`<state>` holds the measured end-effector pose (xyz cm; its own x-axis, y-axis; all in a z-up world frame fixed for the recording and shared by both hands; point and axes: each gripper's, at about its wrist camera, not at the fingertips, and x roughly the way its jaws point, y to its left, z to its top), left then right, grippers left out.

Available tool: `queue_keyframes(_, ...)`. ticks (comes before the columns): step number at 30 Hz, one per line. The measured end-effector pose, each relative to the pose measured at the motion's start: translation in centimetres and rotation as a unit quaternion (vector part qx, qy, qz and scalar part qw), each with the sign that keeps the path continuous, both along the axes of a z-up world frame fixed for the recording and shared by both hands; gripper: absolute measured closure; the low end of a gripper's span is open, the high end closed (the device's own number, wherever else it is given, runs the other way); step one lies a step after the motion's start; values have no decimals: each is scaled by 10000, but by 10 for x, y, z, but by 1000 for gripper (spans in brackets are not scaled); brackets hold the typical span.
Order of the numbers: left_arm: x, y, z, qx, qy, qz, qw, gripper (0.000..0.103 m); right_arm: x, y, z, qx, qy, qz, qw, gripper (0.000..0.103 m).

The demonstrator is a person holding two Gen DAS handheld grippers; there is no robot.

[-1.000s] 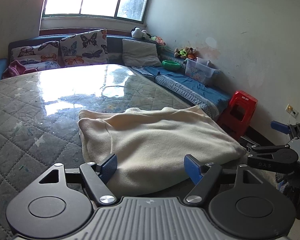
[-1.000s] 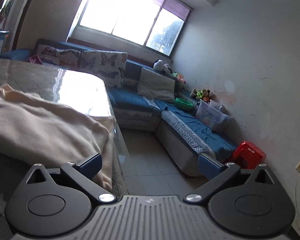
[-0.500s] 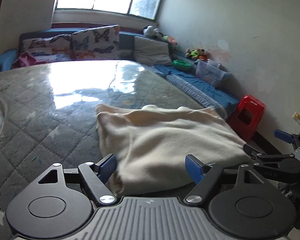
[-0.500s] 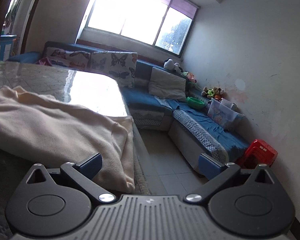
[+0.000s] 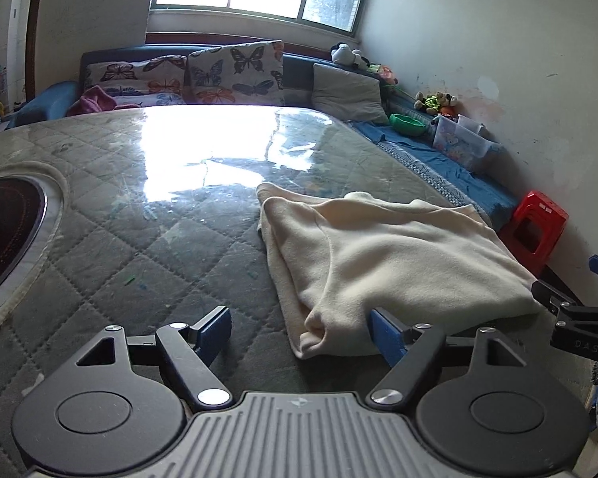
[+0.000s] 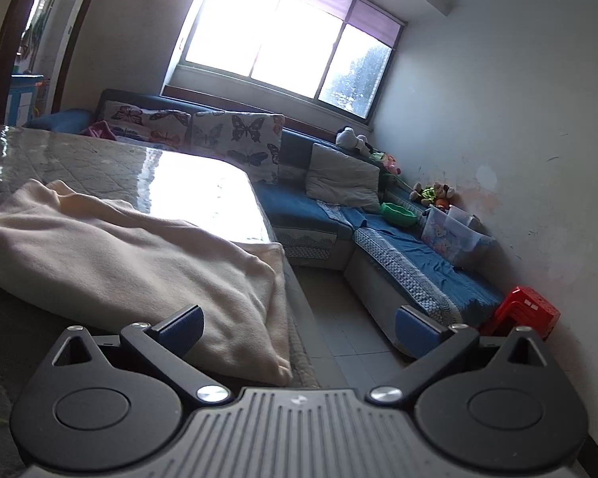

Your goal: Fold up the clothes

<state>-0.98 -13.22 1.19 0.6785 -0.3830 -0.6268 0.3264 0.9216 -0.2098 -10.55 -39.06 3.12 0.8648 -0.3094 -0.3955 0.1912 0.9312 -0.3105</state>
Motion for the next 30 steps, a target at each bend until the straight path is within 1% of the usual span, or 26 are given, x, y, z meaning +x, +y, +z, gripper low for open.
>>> queue_keyframes(1,-1,3,1,-6,17,25,10000,17,-1,2,2,44,-8,44,10000,0)
queue_keyframes(5,-6,13,6,32,-6,87,10000,9,-3,12,6,398,84,301,9987,0)
queue_keyframes(7,-8,17,8,81,-32,124,9999,2,-4,18,7,592,152,438,9972,0)
queue_keyframes(9,-10,23,9,87,-29,169,9998,0,-5,24,8,761,221,561,9953,0)
queue_keyframes(14,-14,35,11,129,20,295,9995,0,-8,39,9,1060,387,746,9908,0)
queue_keyframes(19,-20,42,10,292,59,367,9989,0,-10,49,8,1238,496,809,9878,0)
queue_keyframes(25,-28,43,8,481,88,357,9982,0,-11,58,5,1424,675,804,9842,0)
queue_keyframes(30,-37,37,9,560,73,233,9981,0,-13,61,2,1550,822,731,9818,0)
